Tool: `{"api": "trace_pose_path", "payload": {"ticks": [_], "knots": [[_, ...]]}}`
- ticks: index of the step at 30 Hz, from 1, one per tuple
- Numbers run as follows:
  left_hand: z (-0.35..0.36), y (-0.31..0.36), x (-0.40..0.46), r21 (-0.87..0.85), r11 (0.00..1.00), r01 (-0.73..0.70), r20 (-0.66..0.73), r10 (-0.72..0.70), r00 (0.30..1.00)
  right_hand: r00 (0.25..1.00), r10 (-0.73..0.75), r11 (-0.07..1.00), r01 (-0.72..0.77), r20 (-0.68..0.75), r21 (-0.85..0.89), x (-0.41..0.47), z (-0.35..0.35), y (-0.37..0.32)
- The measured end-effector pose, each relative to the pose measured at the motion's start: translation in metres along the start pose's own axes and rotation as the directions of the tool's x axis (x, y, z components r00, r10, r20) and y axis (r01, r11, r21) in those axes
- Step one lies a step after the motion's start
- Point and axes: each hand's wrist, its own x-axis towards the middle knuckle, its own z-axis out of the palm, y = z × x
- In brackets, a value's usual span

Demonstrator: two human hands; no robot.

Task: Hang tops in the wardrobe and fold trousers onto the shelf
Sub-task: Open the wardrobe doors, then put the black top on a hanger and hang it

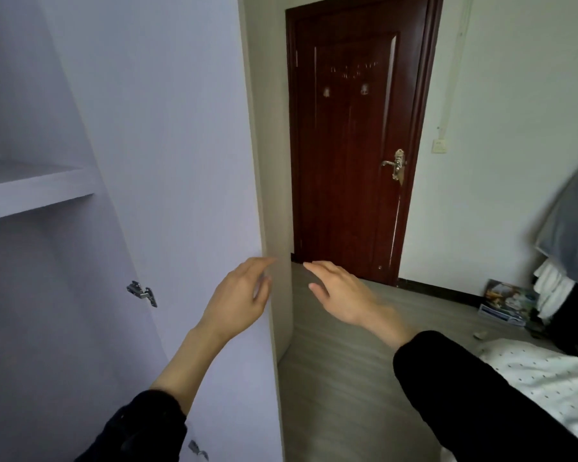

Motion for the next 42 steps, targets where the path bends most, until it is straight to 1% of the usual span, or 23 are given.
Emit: {"api": "trace_pose_path", "payload": {"ticks": [3, 5, 7, 10, 11, 12, 13, 15, 16, 17, 18, 20, 21, 22, 23, 24, 25, 27, 30, 33, 36, 38, 42], "knots": [[0.035, 0.023, -0.016, -0.076, 0.997, 0.012, 0.127, -0.002, 0.992, 0.990, 0.125, 0.992, -0.127, 0.060, 0.020, -0.050, 0.005, 0.030], [0.063, 0.042, -0.023, -0.146, 0.989, -0.008, 0.207, 0.039, 0.978, 0.971, 0.217, 0.975, -0.221, 0.096, 0.029, -0.088, 0.006, 0.050], [0.094, 0.067, -0.028, -0.236, 0.972, -0.019, 0.295, 0.091, 0.951, 0.939, 0.329, 0.941, -0.335, 0.099, 0.040, -0.134, 0.005, 0.066], [0.139, 0.109, -0.037, -0.335, 0.940, -0.061, 0.386, 0.195, 0.902, 0.853, 0.515, 0.850, -0.521, 0.084, 0.081, -0.204, 0.001, 0.082], [0.156, 0.131, -0.041, -0.378, 0.920, -0.101, 0.417, 0.267, 0.869, 0.805, 0.591, 0.800, -0.593, 0.051, 0.092, -0.235, -0.003, 0.085], [0.167, 0.140, -0.044, -0.404, 0.905, -0.133, 0.431, 0.316, 0.845, 0.776, 0.630, 0.769, -0.629, 0.027, 0.111, -0.251, -0.004, 0.086], [0.183, 0.165, -0.050, -0.449, 0.875, -0.183, 0.450, 0.398, 0.799, 0.714, 0.700, 0.709, -0.694, -0.004, 0.126, -0.282, -0.009, 0.085], [0.200, 0.195, -0.061, -0.512, 0.828, -0.229, 0.478, 0.496, 0.725, 0.621, 0.783, 0.620, -0.770, -0.045, 0.153, -0.321, -0.013, 0.081], [0.208, 0.210, -0.068, -0.543, 0.802, -0.246, 0.502, 0.546, 0.671, 0.566, 0.820, 0.572, -0.803, -0.084, 0.166, -0.341, -0.015, 0.077], [0.218, 0.232, -0.081, -0.592, 0.757, -0.276, 0.510, 0.617, 0.599, 0.472, 0.874, 0.485, -0.854, -0.112, 0.189, -0.371, -0.016, 0.065], [0.223, 0.245, -0.088, -0.619, 0.728, -0.293, 0.513, 0.658, 0.551, 0.417, 0.898, 0.439, -0.875, -0.143, 0.205, -0.389, -0.014, 0.059], [0.230, 0.274, -0.111, -0.691, 0.651, -0.316, 0.502, 0.746, 0.438, 0.281, 0.943, 0.318, -0.918, -0.179, 0.237, -0.432, -0.011, 0.037], [0.235, 0.291, -0.131, -0.731, 0.602, -0.321, 0.486, 0.790, 0.374, 0.198, 0.964, 0.239, -0.939, -0.180, 0.246, -0.459, -0.007, 0.018], [0.237, 0.299, -0.141, -0.749, 0.581, -0.319, 0.487, 0.809, 0.329, 0.159, 0.970, 0.203, -0.948, -0.185, 0.245, -0.475, -0.003, 0.008], [0.239, 0.310, -0.156, -0.776, 0.543, -0.321, 0.471, 0.837, 0.278, 0.096, 0.979, 0.143, -0.955, -0.181, 0.261, -0.493, 0.000, -0.006], [0.239, 0.327, -0.181, -0.803, 0.503, -0.320, 0.462, 0.864, 0.200, 0.015, 0.983, 0.066, -0.959, -0.181, 0.276, -0.520, 0.005, -0.026], [0.238, 0.334, -0.193, -0.817, 0.479, -0.320, 0.452, 0.878, 0.161, -0.028, 0.983, 0.025, -0.958, -0.179, 0.285, -0.532, 0.009, -0.035], [0.240, 0.358, -0.229, -0.855, 0.415, -0.310, 0.422, 0.905, 0.048, -0.146, 0.970, -0.082, -0.948, -0.192, 0.307, -0.568, 0.014, -0.057], [0.248, 0.386, -0.276, -0.883, 0.371, -0.286, 0.404, 0.912, -0.065, -0.269, 0.949, -0.199, -0.917, -0.166, 0.346, -0.615, 0.025, -0.075], [0.264, 0.406, -0.315, -0.889, 0.333, -0.314, 0.397, 0.902, -0.168, -0.347, 0.930, -0.280, -0.883, -0.121, 0.376, -0.657, 0.043, -0.077], [0.290, 0.433, -0.350, -0.869, 0.318, -0.380, 0.427, 0.869, -0.249, -0.403, 0.912, -0.344, -0.856, -0.081, 0.385, -0.701, 0.064, -0.063], [0.310, 0.454, -0.370, -0.845, 0.307, -0.437, 0.451, 0.850, -0.273, -0.452, 0.890, -0.401, -0.841, -0.063, 0.363, -0.728, 0.078, -0.049], [0.339, 0.489, -0.401, -0.813, 0.279, -0.511, 0.472, 0.831, -0.296, -0.617, 0.777, -0.548, -0.761, -0.127, 0.346, -0.773, 0.101, -0.028]]}}
